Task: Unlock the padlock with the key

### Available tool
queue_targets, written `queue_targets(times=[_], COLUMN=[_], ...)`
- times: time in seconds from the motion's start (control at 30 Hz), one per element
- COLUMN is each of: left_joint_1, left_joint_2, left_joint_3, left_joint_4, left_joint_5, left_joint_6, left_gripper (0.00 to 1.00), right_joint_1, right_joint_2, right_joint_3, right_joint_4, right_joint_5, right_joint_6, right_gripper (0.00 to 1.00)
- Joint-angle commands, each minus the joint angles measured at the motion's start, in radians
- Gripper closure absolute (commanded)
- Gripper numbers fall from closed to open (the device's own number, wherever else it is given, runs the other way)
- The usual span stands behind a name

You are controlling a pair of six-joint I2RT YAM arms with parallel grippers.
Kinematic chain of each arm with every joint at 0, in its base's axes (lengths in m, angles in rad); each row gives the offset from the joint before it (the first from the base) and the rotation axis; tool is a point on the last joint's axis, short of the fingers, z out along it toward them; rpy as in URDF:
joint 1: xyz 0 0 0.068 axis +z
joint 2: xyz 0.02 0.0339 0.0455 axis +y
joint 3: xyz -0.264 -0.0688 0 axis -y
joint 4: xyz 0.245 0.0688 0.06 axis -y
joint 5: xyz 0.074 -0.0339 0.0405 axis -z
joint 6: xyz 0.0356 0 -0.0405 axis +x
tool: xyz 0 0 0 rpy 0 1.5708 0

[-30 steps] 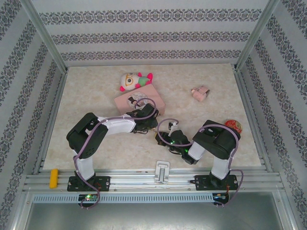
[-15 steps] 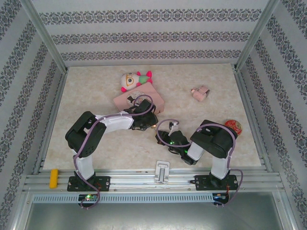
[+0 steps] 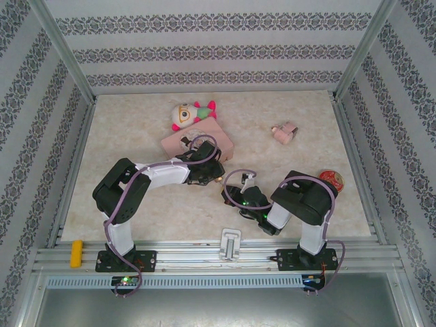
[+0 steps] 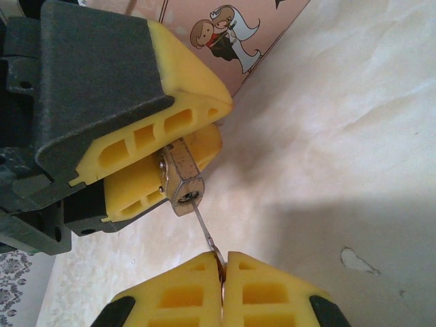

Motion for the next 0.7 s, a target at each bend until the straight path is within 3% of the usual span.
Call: queue_targets(times=[0.0, 0.67], left_joint_1=[-0.009, -0.007], left_joint_2=[0.046, 0.051], left_joint_3=[-0.029, -0.035], left_joint_4=[-0.060, -0.045], left_joint_5=[0.187, 0.198], left_joint_6=[-0.101, -0.101], left_gripper=[0.94, 0.94], right_joint_1=[-0.008, -0.032], right_joint_2=[-0.032, 0.007], right_joint_3=[-0.006, 0.021], right_joint_4=[0.062, 0.064], right_joint_5=[0.010, -0.020], right_joint_6=[-0.011, 0.031], right_gripper=[1.00, 1.00])
